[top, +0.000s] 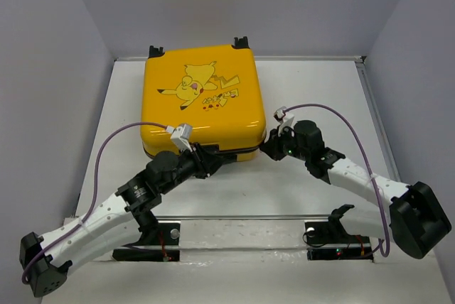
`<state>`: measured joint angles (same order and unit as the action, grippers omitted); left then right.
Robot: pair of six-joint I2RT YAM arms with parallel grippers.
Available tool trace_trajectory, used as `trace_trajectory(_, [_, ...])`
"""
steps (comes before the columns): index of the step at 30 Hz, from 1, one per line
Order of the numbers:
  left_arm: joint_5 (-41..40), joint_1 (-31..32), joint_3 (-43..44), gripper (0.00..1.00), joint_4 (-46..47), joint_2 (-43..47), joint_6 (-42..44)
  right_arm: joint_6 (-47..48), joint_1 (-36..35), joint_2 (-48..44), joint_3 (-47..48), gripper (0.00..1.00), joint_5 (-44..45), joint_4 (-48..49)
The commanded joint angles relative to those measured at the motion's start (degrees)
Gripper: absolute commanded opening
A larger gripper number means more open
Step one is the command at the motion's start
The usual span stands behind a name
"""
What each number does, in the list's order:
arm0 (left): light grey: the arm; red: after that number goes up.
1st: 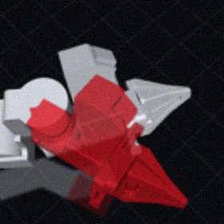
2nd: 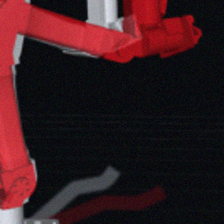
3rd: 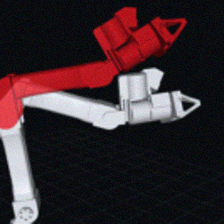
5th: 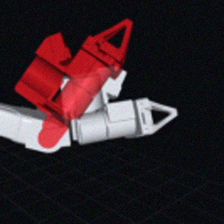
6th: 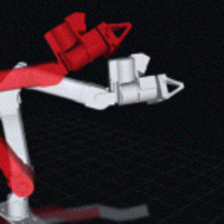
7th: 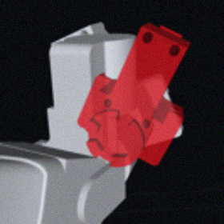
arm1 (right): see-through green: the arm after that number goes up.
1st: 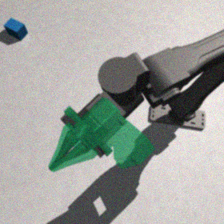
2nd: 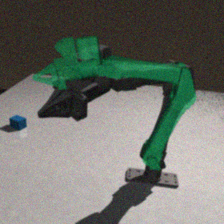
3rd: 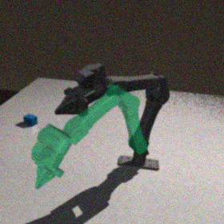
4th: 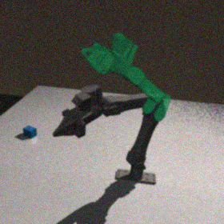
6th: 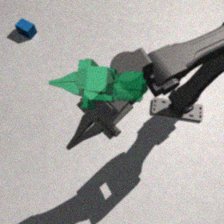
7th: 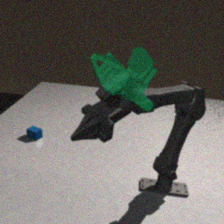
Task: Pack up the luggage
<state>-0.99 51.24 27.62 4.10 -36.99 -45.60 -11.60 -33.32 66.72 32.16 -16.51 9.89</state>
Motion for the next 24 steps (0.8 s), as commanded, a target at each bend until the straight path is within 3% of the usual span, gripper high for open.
trace_trajectory(1, [-5.85, 1.40, -6.42, 0.34, -2.86, 4.47, -4.57, 0.35, 0.01, -2.12, 2.29, 0.16, 4.03, 8.13])
trace_trajectory(2, [-8.12, 1.40, -7.30, 0.37, -3.74, 5.08, -5.10, 0.35, 0.01, -2.21, 2.12, 0.28, 4.47, 8.39])
trace_trajectory(4, [-10.33, 1.40, -9.50, 0.44, -5.23, 5.88, -6.68, 0.52, 0.01, -2.03, 2.03, 0.41, 3.16, 8.57])
trace_trajectory(9, [-14.91, 1.40, -11.18, 0.51, -4.63, 3.34, -8.45, 1.05, 0.01, 1.12, 2.99, 0.43, -1.94, 9.18])
trace_trajectory(13, [-18.42, 1.40, -10.30, 0.61, -1.56, 1.05, -8.27, 0.79, 0.01, 2.71, 3.34, 0.37, -2.91, 10.41])
trace_trajectory(16, [-20.36, 1.32, -9.60, 0.63, 0.73, -1.41, -7.92, -0.18, 0.01, 3.50, 3.08, 0.23, -4.49, 11.81])
trace_trajectory(18, [-20.80, 1.14, -9.51, 0.63, 3.54, -3.34, -7.83, -0.62, 0.01, 3.68, 2.47, 0.19, -5.55, 14.09])
trace_trajectory(20, [-21.41, 0.96, -9.51, 0.64, 5.47, -4.66, -7.83, -1.32, 0.01, 4.29, 1.85, 0.07, -5.72, 15.24])
trace_trajectory(24, [-23.34, 0.52, -9.34, 0.63, 10.04, -8.09, -8.18, -2.81, 0.01, 2.99, 0.10, 0.07, -5.64, 14.90])
